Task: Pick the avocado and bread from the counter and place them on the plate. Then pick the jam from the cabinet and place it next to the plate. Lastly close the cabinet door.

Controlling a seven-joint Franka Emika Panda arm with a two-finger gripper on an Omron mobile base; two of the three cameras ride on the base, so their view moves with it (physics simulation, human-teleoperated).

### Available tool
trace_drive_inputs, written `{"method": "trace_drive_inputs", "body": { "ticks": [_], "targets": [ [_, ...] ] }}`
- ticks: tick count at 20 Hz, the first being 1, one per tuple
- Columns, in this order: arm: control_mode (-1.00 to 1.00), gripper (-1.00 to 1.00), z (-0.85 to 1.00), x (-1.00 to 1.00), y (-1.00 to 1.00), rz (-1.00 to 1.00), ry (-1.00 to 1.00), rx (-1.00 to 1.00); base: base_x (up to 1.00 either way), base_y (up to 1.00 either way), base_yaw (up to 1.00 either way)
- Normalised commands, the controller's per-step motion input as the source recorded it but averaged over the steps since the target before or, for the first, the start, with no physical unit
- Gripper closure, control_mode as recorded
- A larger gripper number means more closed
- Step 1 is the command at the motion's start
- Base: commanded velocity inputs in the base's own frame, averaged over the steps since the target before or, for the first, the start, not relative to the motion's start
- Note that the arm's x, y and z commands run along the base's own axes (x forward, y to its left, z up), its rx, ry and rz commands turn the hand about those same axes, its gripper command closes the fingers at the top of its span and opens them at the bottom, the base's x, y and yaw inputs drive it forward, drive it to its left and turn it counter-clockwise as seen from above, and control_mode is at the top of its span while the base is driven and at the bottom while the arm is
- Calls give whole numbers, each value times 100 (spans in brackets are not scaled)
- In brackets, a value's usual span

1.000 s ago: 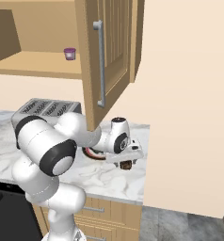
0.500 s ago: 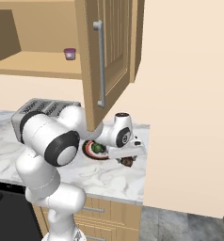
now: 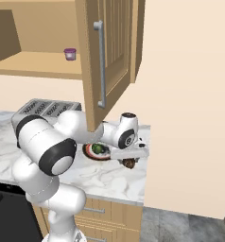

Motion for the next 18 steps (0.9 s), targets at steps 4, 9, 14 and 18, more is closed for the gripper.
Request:
{"method": "trace_drive_inputs", "body": {
  "ticks": [4, 9, 14, 18],
  "targets": [
    [-100, 100, 9, -9, 15, 0, -6, 0, 0, 0, 0],
    [-100, 100, 0, 0, 44, 0, 0, 0, 0, 0, 0],
    [-100, 100, 18, -4, 15, 0, -3, 0, 0, 0, 0],
    [-100, 100, 35, -5, 0, 0, -7, 0, 0, 0, 0]
  ]
}}
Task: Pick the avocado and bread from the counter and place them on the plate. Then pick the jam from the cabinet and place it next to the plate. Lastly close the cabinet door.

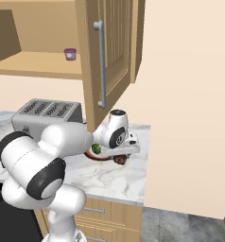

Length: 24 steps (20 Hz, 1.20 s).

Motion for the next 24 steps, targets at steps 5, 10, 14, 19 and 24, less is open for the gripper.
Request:
{"method": "trace_drive_inputs", "body": {
  "ticks": [5, 10, 14, 19, 24],
  "targets": [
    [-100, 100, 34, -4, 9, 0, -8, 0, 0, 0, 0],
    [-100, 100, 20, 0, 30, 0, -2, 0, 0, 0, 0],
    [-100, 100, 19, 0, 29, 0, -1, 0, 0, 0, 0],
    [-100, 100, 10, 0, 22, 0, 0, 0, 0, 0, 0],
    [-100, 100, 0, 9, 15, 0, 0, 0, 0, 0, 0]
  ]
}}
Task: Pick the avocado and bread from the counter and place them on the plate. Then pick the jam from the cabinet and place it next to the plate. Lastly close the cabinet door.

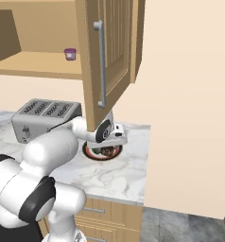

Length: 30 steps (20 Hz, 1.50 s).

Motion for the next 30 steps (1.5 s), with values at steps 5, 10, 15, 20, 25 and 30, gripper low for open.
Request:
{"method": "trace_drive_inputs", "body": {
  "ticks": [5, 10, 15, 20, 25, 30],
  "targets": [
    [-100, 100, 0, 30, 17, 0, 0, 0, 0, 0, 0],
    [-100, 100, 0, 36, 19, 0, 0, 1, 0, 0, 0],
    [-100, 100, 0, 28, 15, 0, 0, 0, 0, 0, 0],
    [-100, 100, -2, 9, 0, 0, 0, 0, 0, 0, 0],
    [-100, 100, -2, 3, 0, 0, 0, 0, 0, 0, 0],
    [-100, 100, -4, 2, 0, 0, 0, 0, 0, 0, 0]
  ]
}}
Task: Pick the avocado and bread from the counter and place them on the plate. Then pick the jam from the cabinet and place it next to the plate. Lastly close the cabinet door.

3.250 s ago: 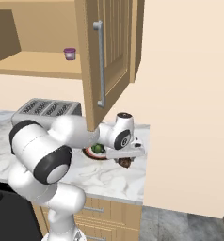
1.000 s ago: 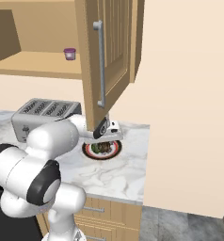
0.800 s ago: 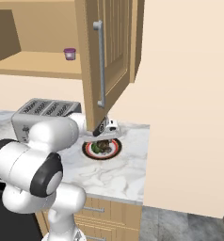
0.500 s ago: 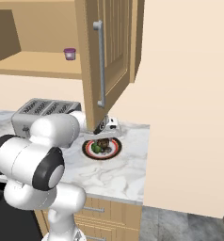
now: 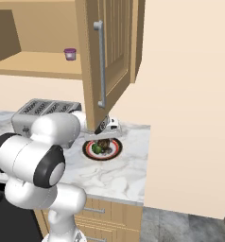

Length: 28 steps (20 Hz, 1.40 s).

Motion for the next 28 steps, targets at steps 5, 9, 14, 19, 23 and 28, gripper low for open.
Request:
{"method": "trace_drive_inputs", "body": {
  "ticks": [5, 9, 14, 19, 23, 28],
  "targets": [
    [-100, 100, -10, 1, 0, 0, 0, 0, 0, 0, 0],
    [-100, 100, -12, 7, 0, 0, 0, 0, 0, 0, 0],
    [-100, 100, -14, 10, 0, 0, 1, 0, 0, 0, 0],
    [-100, 100, -12, 12, 0, 0, 1, 0, 0, 0, 0],
    [-100, 100, -13, 13, 0, 0, 3, 0, 0, 0, 0],
    [-100, 100, -14, 14, 1, 0, 3, 0, 0, 0, 0]
  ]
}}
